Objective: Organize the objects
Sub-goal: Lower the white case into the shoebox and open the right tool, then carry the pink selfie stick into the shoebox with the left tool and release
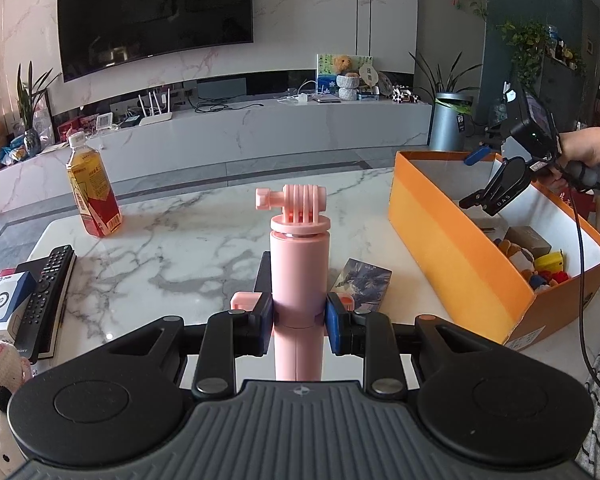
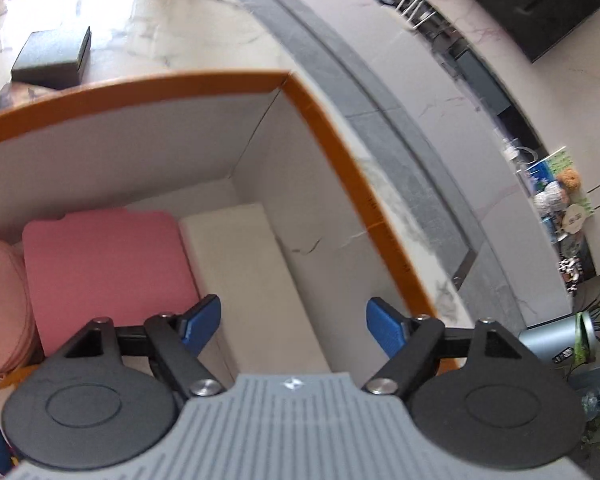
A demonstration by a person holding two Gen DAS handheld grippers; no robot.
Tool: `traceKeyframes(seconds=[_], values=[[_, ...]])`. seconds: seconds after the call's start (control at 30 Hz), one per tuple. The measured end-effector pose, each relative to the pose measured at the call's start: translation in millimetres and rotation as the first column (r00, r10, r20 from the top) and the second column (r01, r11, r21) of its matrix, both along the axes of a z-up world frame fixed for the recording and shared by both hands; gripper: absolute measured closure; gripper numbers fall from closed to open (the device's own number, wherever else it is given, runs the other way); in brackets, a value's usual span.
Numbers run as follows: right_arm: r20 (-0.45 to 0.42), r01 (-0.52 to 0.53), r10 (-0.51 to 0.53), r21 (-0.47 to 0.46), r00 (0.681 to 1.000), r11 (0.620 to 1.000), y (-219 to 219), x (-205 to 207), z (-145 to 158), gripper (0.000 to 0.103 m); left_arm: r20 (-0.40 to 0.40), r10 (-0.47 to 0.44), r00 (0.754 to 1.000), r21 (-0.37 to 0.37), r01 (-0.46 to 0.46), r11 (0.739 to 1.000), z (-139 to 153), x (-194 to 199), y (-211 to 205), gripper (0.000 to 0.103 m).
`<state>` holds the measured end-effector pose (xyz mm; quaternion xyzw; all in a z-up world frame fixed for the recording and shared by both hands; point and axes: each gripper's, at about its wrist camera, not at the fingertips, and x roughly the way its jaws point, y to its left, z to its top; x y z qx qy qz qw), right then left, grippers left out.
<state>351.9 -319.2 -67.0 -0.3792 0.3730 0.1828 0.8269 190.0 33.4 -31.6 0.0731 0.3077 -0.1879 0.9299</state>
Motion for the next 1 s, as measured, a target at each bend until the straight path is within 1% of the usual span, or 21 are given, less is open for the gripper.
traceKeyframes(seconds=[0.07,0.13,0.2,0.27,0.37,0.43,0.53,0.63,0.7,0.77,0.87,0.93,1.0], values=[[0.100,0.010,-0.014,0.046,0.995,0.999,2,-17,18,0.020,0.007,0.005,1.000,-0.011,-0.005,1.000,4,0,0,0.072],[0.188,0.038,-0.058,0.109,0.980,0.993,5,-36,36,0.020,0.009,0.006,1.000,-0.020,-0.006,1.000,7,1,1,0.072],[0.245,0.057,-0.106,0.198,0.964,0.979,14,-58,57,0.020,0.013,0.002,1.000,-0.031,-0.002,1.000,11,1,0,0.072],[0.260,0.053,-0.137,0.307,0.956,0.950,20,-84,77,0.020,0.024,-0.002,1.000,-0.036,0.003,0.999,16,0,-2,0.072],[0.248,0.028,-0.152,0.439,0.957,0.898,33,-131,92,0.020,0.045,-0.006,0.999,-0.044,0.008,0.999,25,-1,-5,0.072],[0.228,0.022,-0.156,0.502,0.961,0.865,41,-159,97,0.020,0.058,-0.009,0.998,-0.051,0.012,0.999,32,-1,-7,0.072],[0.159,0.042,-0.169,0.595,0.973,0.803,51,-199,92,0.020,0.068,-0.014,0.998,-0.068,0.018,0.998,45,1,-14,0.072],[0.089,0.057,-0.149,0.646,0.985,0.761,53,-230,83,0.018,0.071,-0.033,0.997,-0.089,0.040,0.995,60,5,-25,0.072],[0.049,0.090,-0.169,0.683,0.984,0.724,48,-241,73,0.018,0.081,-0.066,0.995,-0.105,0.074,0.992,72,9,-39,0.072],[-0.006,0.143,-0.202,0.727,0.979,0.671,40,-248,60,0.018,0.090,-0.107,0.990,-0.112,0.117,0.987,81,14,-55,0.072],[-0.071,0.207,-0.240,0.767,0.968,0.608,26,-253,48,0.019,0.075,-0.156,0.985,-0.136,0.165,0.977,92,28,-84,0.072],[-0.083,0.216,-0.251,0.794,0.964,0.568,20,-260,47,0.019,0.063,-0.182,0.981,-0.155,0.190,0.969,96,39,-106,0.072],[-0.082,0.214,-0.256,0.809,0.963,0.548,16,-266,44,0.019,0.062,-0.202,0.977,-0.164,0.210,0.964,96,50,-129,0.072]])
